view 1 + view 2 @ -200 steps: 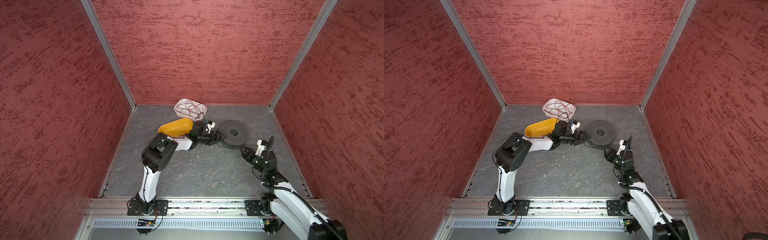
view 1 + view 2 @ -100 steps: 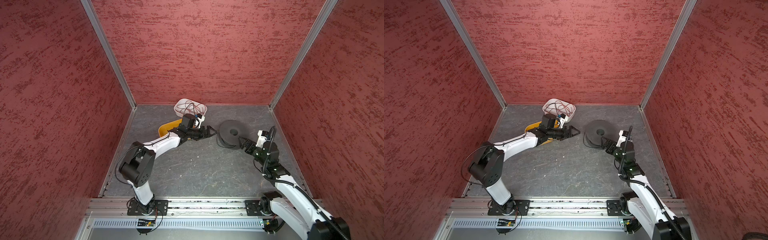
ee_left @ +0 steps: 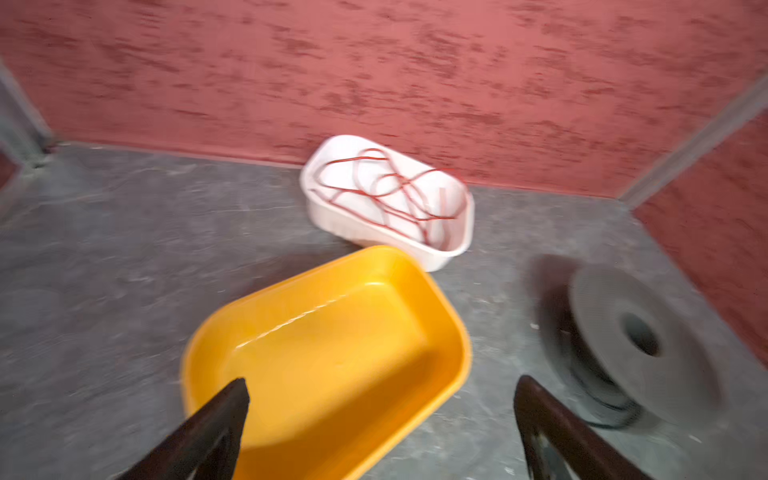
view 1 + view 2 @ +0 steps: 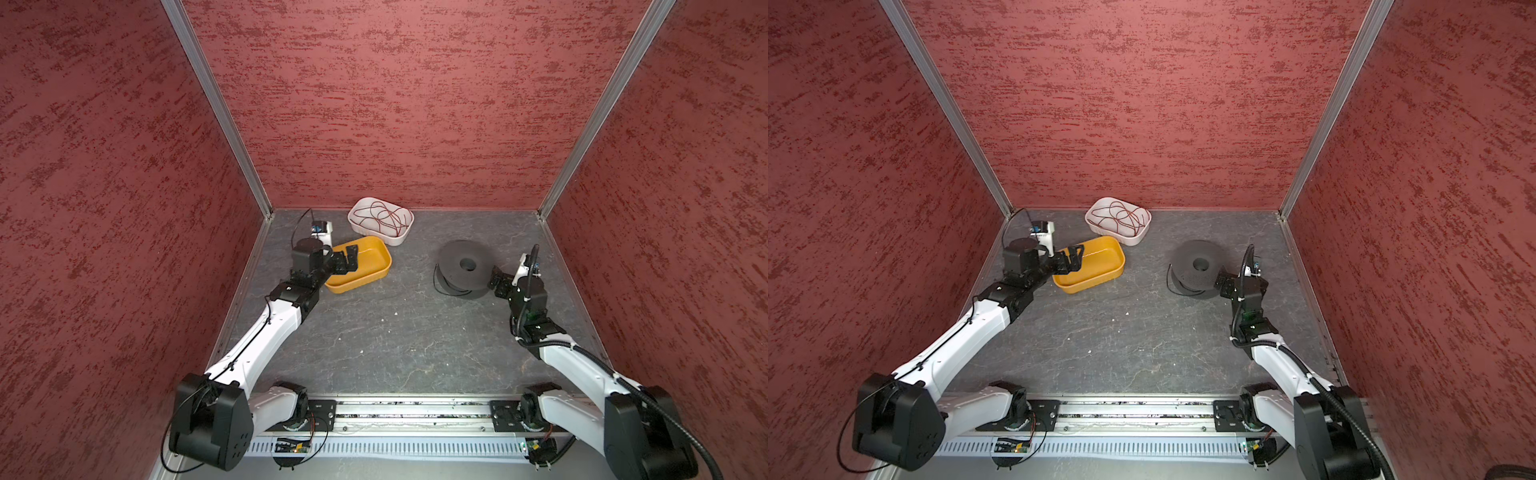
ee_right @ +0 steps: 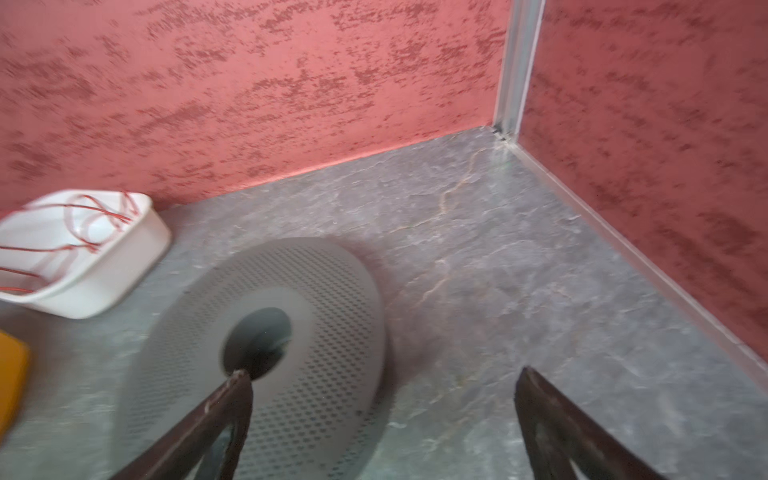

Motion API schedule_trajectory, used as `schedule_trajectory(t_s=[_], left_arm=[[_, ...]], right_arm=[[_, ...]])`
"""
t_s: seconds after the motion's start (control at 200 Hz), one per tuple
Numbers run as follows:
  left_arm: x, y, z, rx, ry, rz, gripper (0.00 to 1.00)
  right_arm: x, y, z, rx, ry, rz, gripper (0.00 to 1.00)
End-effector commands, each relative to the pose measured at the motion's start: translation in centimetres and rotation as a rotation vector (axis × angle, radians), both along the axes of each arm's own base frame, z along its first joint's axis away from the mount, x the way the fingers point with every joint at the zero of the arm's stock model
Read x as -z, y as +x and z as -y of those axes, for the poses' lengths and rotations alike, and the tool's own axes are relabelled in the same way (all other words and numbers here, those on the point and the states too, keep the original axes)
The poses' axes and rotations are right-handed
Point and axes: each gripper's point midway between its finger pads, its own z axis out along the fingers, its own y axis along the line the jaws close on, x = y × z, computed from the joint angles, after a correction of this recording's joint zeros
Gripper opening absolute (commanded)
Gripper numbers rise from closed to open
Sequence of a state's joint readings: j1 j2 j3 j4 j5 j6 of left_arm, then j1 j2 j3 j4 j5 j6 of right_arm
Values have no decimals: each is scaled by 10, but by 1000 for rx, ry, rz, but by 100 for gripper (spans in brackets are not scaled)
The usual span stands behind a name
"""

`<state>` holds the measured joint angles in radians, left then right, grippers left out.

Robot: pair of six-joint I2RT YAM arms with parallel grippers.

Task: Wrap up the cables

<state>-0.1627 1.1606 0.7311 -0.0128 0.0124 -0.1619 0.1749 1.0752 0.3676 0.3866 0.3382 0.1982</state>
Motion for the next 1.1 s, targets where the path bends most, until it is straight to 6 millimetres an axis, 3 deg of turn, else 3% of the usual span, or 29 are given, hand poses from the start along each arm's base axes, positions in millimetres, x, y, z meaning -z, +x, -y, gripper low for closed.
schedule_trajectory(t_s=[0.0, 0.15, 0.215, 0.296, 0.426, 0.506, 0.596, 0.631, 0.681, 0.792, 1.092], left_arm=[[15, 2, -38, -77, 74, 48, 100], [44, 3, -78, -159, 54, 102, 100], [47, 9, -86, -167, 23, 146, 100], [56, 11, -86, -157, 69, 178, 100], [62, 3, -85, -167, 91, 255, 100], [73, 3, -85, -170, 90, 272, 100], [81, 5, -85, -177, 102, 288, 100], [86, 7, -87, -188, 100, 235, 100], [85, 15, -87, -187, 105, 241, 100], [87, 18, -88, -222, 136, 212, 99], [88, 19, -88, -242, 158, 205, 99]], right_arm=[[-30, 4, 20, 75, -85, 123, 99], [-15, 6, 29, 66, -65, 137, 99], [-8, 9, 27, 33, -60, 139, 99], [-1, 9, 25, -1, -73, 164, 99], [-11, 11, 20, -43, -139, 248, 99], [-12, 9, 29, 4, -161, 290, 98], [10, 10, 37, 25, -141, 286, 99], [6, 8, 37, 28, -156, 327, 98], [13, 9, 39, 38, -130, 273, 99], [23, 33, 52, 83, -100, 176, 99], [20, 30, 57, 82, -84, 202, 99]])
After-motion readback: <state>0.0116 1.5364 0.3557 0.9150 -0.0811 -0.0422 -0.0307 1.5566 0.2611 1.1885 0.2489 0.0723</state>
